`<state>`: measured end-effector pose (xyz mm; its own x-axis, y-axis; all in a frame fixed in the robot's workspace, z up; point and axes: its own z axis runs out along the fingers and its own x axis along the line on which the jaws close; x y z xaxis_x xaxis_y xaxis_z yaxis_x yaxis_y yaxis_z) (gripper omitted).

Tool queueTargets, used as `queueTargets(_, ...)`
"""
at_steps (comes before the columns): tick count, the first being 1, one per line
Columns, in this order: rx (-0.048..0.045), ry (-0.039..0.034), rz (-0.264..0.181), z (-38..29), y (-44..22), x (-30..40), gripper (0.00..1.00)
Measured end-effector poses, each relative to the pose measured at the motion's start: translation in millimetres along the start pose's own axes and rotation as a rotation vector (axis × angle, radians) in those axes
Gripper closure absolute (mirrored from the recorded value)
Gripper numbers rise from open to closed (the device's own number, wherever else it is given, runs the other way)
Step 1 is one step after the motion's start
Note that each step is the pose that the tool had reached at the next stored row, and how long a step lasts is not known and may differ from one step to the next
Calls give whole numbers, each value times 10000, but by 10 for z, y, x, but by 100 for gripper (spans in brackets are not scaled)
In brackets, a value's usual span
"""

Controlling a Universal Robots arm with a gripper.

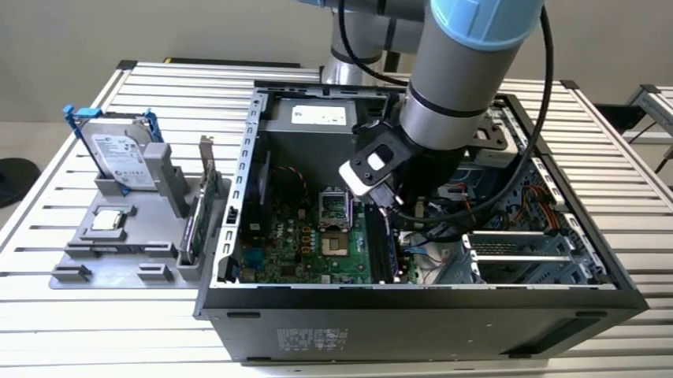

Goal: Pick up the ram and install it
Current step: 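Press down the ram until it locks into place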

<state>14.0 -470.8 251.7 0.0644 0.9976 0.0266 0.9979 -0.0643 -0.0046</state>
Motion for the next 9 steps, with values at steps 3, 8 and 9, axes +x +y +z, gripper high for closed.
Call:
queueTargets(3, 0, 1, 0, -137, -1, 4, 100)
queueTargets(8, 12, 0, 0, -367, -2, 10, 100)
queueTargets(9, 17, -3, 0, -412, -2, 11, 100)
